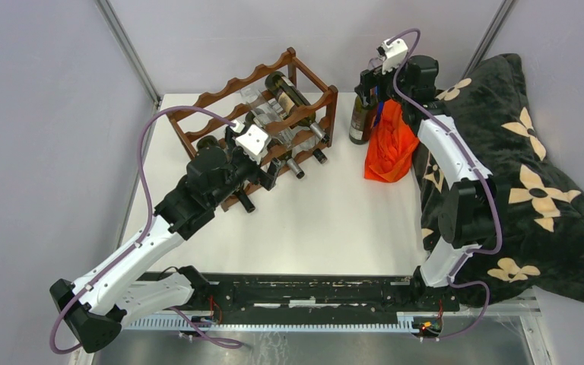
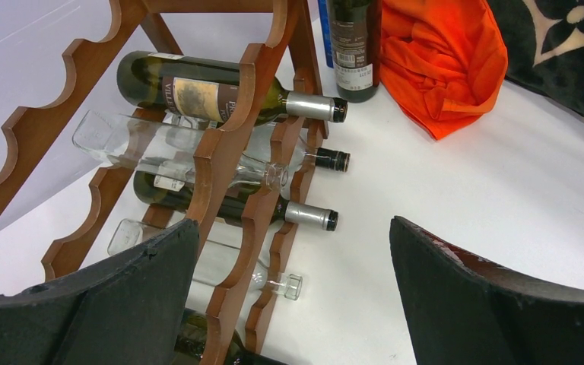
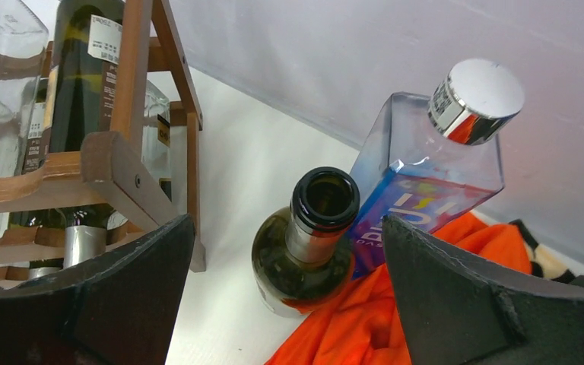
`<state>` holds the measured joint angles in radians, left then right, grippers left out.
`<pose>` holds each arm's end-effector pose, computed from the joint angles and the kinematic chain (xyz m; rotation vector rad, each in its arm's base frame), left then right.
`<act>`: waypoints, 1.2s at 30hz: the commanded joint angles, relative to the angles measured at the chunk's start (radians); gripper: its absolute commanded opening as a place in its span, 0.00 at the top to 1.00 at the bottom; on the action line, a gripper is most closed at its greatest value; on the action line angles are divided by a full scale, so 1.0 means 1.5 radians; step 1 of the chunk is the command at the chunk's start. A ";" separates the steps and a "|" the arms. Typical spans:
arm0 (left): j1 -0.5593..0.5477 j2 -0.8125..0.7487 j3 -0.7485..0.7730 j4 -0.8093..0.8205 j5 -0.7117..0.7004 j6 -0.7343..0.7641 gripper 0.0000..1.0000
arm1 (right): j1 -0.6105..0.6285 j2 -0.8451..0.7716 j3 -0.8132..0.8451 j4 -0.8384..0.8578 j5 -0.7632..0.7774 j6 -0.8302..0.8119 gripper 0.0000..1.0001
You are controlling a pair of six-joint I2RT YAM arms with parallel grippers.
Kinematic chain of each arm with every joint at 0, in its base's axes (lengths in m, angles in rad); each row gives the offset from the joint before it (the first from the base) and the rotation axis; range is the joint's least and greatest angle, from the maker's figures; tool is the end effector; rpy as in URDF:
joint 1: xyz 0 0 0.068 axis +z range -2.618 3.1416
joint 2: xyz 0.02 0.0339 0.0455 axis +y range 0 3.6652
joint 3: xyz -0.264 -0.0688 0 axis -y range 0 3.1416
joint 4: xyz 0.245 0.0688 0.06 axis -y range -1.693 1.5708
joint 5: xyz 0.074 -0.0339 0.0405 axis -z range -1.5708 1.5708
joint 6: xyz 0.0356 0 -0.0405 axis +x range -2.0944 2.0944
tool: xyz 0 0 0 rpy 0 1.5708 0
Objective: Put the wine bottle on the wine rack
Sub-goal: Pick up the wine bottle from the center of the board.
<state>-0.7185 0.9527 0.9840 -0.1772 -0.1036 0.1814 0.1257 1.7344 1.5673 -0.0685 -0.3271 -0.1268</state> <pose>0.1667 -0.1409 0.3804 0.6803 1.5859 -0.3089 0.4146 0.0639 0.3672 -0.4560 1.7447 0.2943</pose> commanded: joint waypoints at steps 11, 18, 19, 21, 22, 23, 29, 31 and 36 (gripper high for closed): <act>0.003 -0.009 0.005 0.027 -0.010 0.024 0.00 | 0.007 0.063 0.053 0.060 0.057 0.082 0.34; 0.003 -0.008 0.005 0.025 -0.012 0.025 0.00 | 0.007 0.077 0.068 0.066 0.063 0.073 0.64; 0.003 -0.007 0.005 0.026 -0.012 0.025 0.00 | 0.008 0.077 0.070 0.066 0.063 0.070 0.71; 0.003 -0.009 0.005 0.026 -0.013 0.025 0.00 | 0.008 0.074 0.073 0.063 0.061 0.062 0.82; 0.003 -0.008 0.005 0.026 -0.012 0.025 0.00 | 0.007 0.069 0.073 0.062 0.058 0.058 0.85; 0.003 -0.008 0.005 0.026 -0.012 0.025 0.00 | 0.007 0.063 0.071 0.063 0.056 0.054 0.88; 0.003 -0.010 0.004 0.027 -0.011 0.024 0.00 | 0.005 -0.027 0.042 0.071 0.031 0.042 0.99; 0.003 -0.012 0.004 0.027 -0.011 0.024 0.00 | 0.000 -0.063 0.027 0.071 0.012 0.050 1.00; 0.003 -0.016 0.003 0.031 -0.003 0.021 0.00 | -0.018 -0.170 -0.059 0.079 -0.054 0.083 1.00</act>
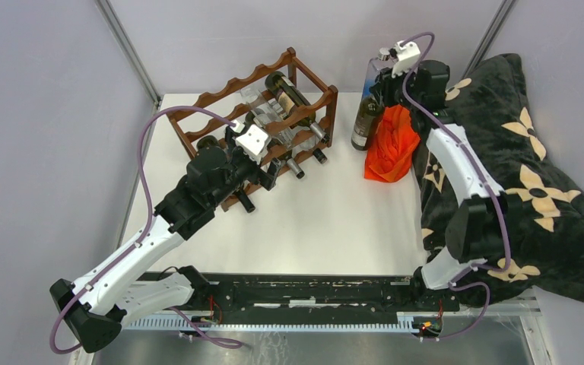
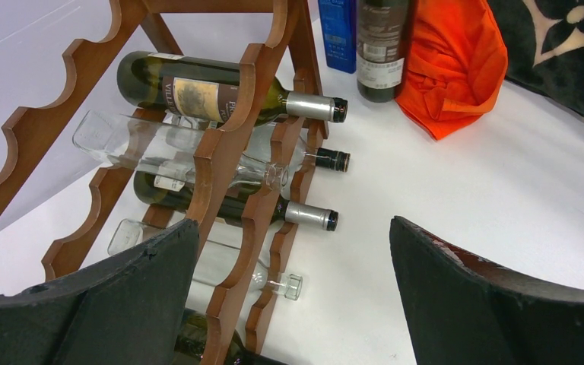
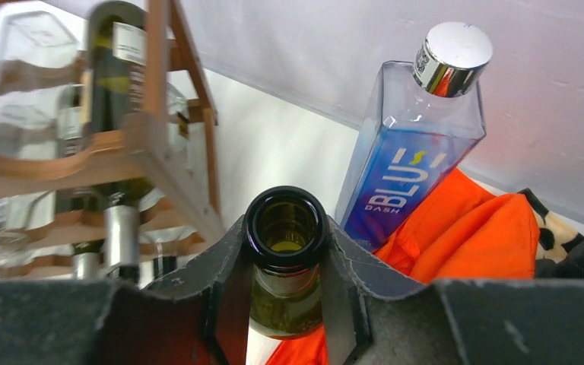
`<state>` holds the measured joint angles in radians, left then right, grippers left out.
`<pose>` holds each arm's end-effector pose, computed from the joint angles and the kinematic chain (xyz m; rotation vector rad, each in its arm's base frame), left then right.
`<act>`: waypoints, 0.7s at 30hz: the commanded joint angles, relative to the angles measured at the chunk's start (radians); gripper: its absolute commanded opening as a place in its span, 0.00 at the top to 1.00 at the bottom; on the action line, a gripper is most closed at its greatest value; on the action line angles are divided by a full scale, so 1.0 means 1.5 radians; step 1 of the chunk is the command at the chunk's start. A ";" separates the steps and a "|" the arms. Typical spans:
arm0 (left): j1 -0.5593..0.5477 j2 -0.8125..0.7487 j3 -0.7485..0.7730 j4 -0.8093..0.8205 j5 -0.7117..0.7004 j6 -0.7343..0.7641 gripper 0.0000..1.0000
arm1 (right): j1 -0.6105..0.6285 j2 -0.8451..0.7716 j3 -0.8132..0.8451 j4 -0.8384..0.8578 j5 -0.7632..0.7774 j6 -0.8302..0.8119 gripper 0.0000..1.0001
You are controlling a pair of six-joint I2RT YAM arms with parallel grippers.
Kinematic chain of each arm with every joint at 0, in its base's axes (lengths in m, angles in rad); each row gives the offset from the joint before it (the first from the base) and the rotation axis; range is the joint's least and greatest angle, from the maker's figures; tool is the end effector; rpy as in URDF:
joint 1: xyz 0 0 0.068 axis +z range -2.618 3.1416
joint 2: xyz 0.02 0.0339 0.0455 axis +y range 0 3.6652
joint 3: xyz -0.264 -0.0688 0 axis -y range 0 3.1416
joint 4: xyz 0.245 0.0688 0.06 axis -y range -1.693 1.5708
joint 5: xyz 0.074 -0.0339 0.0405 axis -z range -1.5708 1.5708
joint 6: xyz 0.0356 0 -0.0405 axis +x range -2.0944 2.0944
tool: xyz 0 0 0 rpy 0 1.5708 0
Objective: Put the wine bottle on the wine rack
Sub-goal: Pick up the wine bottle from the center of the board.
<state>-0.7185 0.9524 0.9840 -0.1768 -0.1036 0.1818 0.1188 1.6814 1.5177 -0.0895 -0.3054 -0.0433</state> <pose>0.1667 -0.1409 0.3805 0.6802 1.5852 -0.3088 0.4010 0.0586 0.3681 -0.3618 1.7883 0.3316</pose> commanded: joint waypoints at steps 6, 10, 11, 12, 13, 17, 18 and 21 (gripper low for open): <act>0.003 -0.020 0.003 0.035 0.004 0.017 0.00 | -0.034 -0.262 -0.156 0.111 -0.148 0.094 1.00; 0.003 -0.024 0.003 0.040 0.013 0.011 0.00 | -0.047 -0.337 -0.236 0.113 -0.195 0.107 1.00; 0.003 -0.025 0.005 0.040 0.015 0.007 0.00 | -0.050 -0.353 -0.254 0.109 -0.209 0.109 1.00; 0.003 -0.025 0.007 0.040 0.019 0.005 0.00 | -0.055 -0.370 -0.267 0.102 -0.226 0.109 1.00; 0.003 -0.025 0.013 0.038 0.025 0.000 0.00 | -0.059 -0.385 -0.282 0.095 -0.246 0.113 1.00; 0.003 -0.020 0.043 0.021 0.054 -0.036 0.00 | -0.070 -0.431 -0.332 0.079 -0.331 0.142 1.00; 0.003 -0.020 0.051 0.013 0.064 -0.045 0.00 | -0.073 -0.442 -0.346 0.085 -0.346 0.158 1.00; 0.003 -0.023 0.061 -0.011 0.115 -0.089 0.00 | -0.076 -0.467 -0.389 0.123 -0.397 0.226 1.00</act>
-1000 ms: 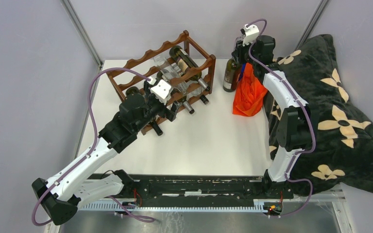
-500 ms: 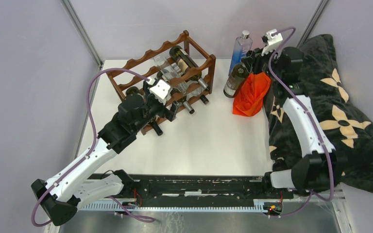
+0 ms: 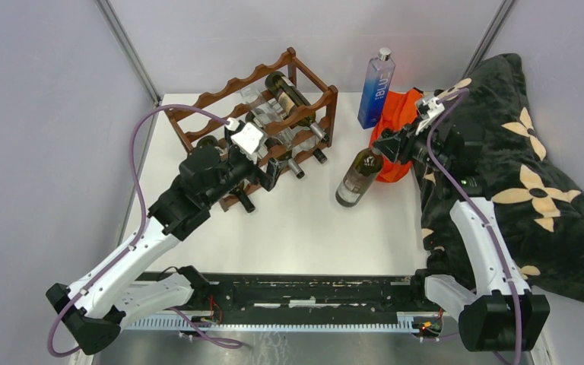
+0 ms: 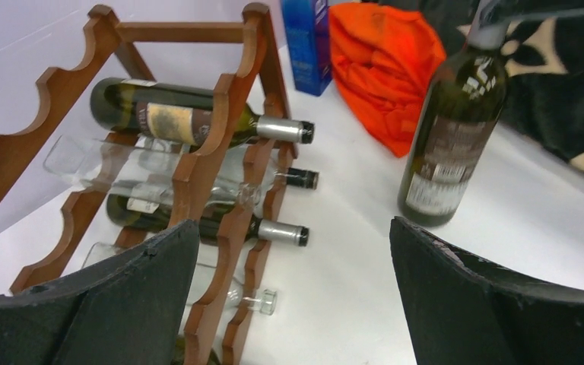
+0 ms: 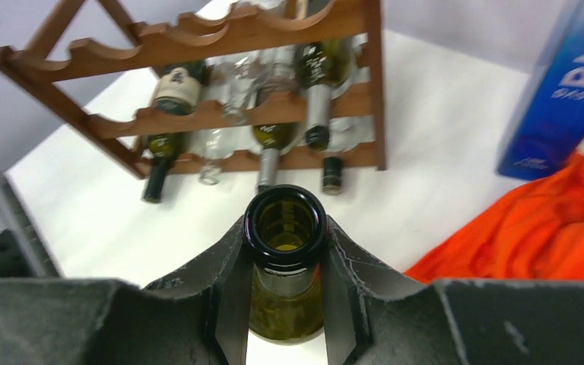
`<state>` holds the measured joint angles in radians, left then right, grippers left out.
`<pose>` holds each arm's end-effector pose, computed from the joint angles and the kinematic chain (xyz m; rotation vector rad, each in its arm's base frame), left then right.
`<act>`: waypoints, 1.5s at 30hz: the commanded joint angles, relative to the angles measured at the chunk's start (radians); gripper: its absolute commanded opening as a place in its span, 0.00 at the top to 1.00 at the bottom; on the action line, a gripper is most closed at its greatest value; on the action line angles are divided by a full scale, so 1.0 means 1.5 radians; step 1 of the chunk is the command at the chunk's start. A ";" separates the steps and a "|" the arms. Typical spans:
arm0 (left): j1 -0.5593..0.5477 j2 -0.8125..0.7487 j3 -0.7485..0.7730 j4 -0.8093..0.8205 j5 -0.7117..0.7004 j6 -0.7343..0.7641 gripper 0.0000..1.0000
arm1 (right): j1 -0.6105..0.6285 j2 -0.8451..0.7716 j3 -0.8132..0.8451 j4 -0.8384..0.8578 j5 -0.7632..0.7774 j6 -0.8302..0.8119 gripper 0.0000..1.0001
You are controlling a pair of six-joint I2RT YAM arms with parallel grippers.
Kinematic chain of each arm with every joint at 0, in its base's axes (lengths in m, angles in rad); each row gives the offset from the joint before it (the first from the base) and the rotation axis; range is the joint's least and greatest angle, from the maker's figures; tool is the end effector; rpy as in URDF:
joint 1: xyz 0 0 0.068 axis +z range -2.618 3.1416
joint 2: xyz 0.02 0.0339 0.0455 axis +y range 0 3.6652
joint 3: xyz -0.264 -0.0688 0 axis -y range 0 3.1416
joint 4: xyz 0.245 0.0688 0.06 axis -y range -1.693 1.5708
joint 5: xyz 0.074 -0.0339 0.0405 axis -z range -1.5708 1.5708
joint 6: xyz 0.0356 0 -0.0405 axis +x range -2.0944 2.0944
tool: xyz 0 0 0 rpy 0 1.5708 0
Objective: Put the wine bottle on the wine rack
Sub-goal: Pick up the wine bottle from the center of the board.
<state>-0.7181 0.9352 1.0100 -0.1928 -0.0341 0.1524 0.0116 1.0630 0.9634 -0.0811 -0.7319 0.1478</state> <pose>0.1604 -0.1385 0.3912 0.6951 1.5561 -0.3946 0.2399 0.0266 0.3615 -0.4214 1.7130 0.7535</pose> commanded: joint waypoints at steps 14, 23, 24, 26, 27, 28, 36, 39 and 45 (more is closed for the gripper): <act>-0.001 -0.115 -0.111 0.065 0.219 -0.359 0.00 | -0.004 -0.074 -0.120 0.205 -0.197 0.215 1.00; -0.136 -0.117 -0.174 0.101 0.120 -0.376 0.00 | -0.020 -0.074 -0.172 0.238 -0.214 0.230 1.00; -0.165 -0.111 -0.172 0.097 0.089 -0.369 0.00 | -0.024 -0.074 -0.178 0.246 -0.217 0.233 1.00; -0.222 -0.094 -0.164 0.090 0.018 -0.354 0.00 | -0.027 -0.075 -0.190 0.262 -0.226 0.238 1.00; -0.257 -0.086 -0.162 0.087 -0.014 -0.349 0.00 | -0.029 -0.073 -0.195 0.269 -0.230 0.240 1.00; -0.277 -0.078 -0.163 0.087 -0.036 -0.345 0.00 | -0.030 -0.073 -0.199 0.274 -0.235 0.242 1.00; -0.327 -0.048 -0.204 0.124 -0.103 -0.352 0.00 | -0.036 -0.067 -0.231 0.309 -0.243 0.263 1.00; -0.326 -0.046 -0.226 0.152 -0.104 -0.364 0.00 | -0.040 -0.065 -0.243 0.321 -0.244 0.270 1.00; -0.326 -0.046 -0.269 0.218 -0.097 -0.375 0.00 | -0.043 -0.056 -0.258 0.341 -0.245 0.284 1.00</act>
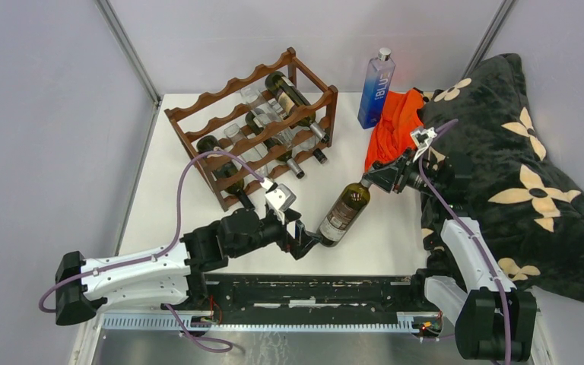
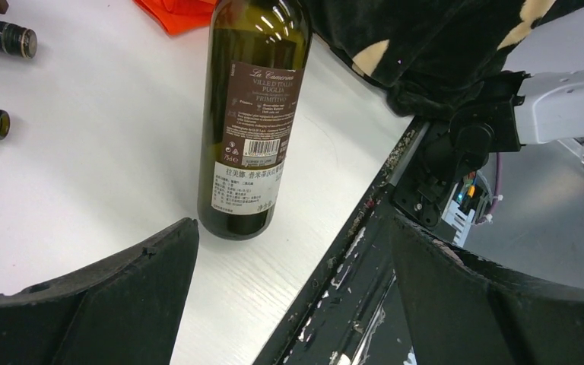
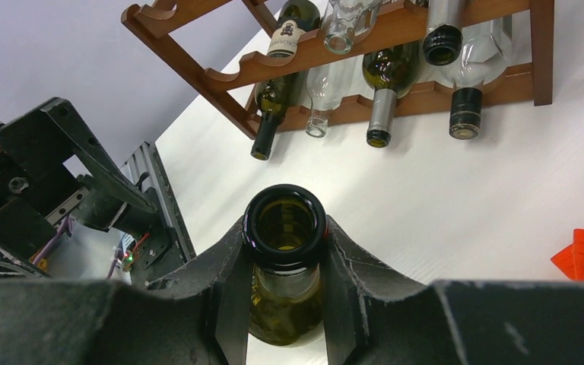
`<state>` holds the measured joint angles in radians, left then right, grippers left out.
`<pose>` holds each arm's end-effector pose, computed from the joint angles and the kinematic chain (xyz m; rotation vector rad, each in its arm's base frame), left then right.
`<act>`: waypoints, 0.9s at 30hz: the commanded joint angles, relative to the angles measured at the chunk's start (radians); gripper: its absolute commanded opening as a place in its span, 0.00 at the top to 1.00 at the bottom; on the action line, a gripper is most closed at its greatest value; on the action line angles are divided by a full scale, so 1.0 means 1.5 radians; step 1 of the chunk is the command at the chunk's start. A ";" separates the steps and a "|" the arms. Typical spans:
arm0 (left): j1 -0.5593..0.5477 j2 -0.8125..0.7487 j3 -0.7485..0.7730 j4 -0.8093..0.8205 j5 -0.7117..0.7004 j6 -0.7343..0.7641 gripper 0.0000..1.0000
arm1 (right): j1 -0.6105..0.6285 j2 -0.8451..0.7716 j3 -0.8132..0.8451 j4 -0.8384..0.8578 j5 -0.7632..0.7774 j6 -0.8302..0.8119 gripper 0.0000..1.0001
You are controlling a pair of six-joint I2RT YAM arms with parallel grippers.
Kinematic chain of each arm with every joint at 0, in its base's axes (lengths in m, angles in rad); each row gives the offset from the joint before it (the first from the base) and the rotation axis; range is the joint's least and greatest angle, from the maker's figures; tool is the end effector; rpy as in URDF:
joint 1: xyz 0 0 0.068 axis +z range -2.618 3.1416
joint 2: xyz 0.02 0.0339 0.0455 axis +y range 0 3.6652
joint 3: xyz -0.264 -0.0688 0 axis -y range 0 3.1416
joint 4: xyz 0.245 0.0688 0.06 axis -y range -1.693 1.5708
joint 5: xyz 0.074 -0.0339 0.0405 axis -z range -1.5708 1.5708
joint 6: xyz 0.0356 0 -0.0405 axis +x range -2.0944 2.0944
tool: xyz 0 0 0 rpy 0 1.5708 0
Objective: Put the wine bottle on the wine rack
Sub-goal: Pick up the wine bottle from the center of the board, then adjust the wine bottle at the center of the board.
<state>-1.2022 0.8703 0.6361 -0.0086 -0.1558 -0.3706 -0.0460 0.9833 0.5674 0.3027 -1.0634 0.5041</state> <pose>0.0801 -0.1921 0.2906 0.6675 1.8017 -0.9565 0.2139 0.0213 0.2788 -0.3679 1.7387 1.2203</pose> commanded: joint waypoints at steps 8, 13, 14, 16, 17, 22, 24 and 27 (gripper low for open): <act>-0.003 -0.019 -0.056 0.136 -0.046 -0.039 0.00 | -0.007 0.001 -0.004 0.095 -0.023 0.050 1.00; -0.004 0.014 -0.041 0.105 -0.044 -0.029 0.00 | -0.009 0.004 -0.007 0.099 -0.022 0.052 1.00; -0.004 0.023 -0.035 0.095 -0.043 -0.024 0.00 | -0.009 0.004 -0.008 0.100 -0.022 0.053 1.00; -0.004 0.038 -0.023 0.079 -0.045 -0.012 0.00 | -0.010 0.005 -0.009 0.101 -0.022 0.054 1.00; -0.004 0.044 -0.020 0.076 -0.043 -0.006 0.00 | -0.009 0.005 -0.009 0.102 -0.022 0.055 1.00; -0.004 0.070 -0.013 0.080 -0.018 0.023 0.00 | -0.011 0.007 -0.013 0.105 -0.020 0.055 1.00; -0.004 0.076 -0.015 0.089 -0.009 0.028 0.00 | -0.012 0.008 -0.013 0.106 -0.020 0.055 1.00; -0.004 0.083 -0.019 0.102 0.000 0.031 0.00 | -0.013 0.011 -0.014 0.108 -0.020 0.055 1.00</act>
<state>-1.2022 0.9863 0.5671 0.0845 -0.1802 -0.3710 -0.0601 0.9997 0.5396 0.3653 -1.0657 0.5465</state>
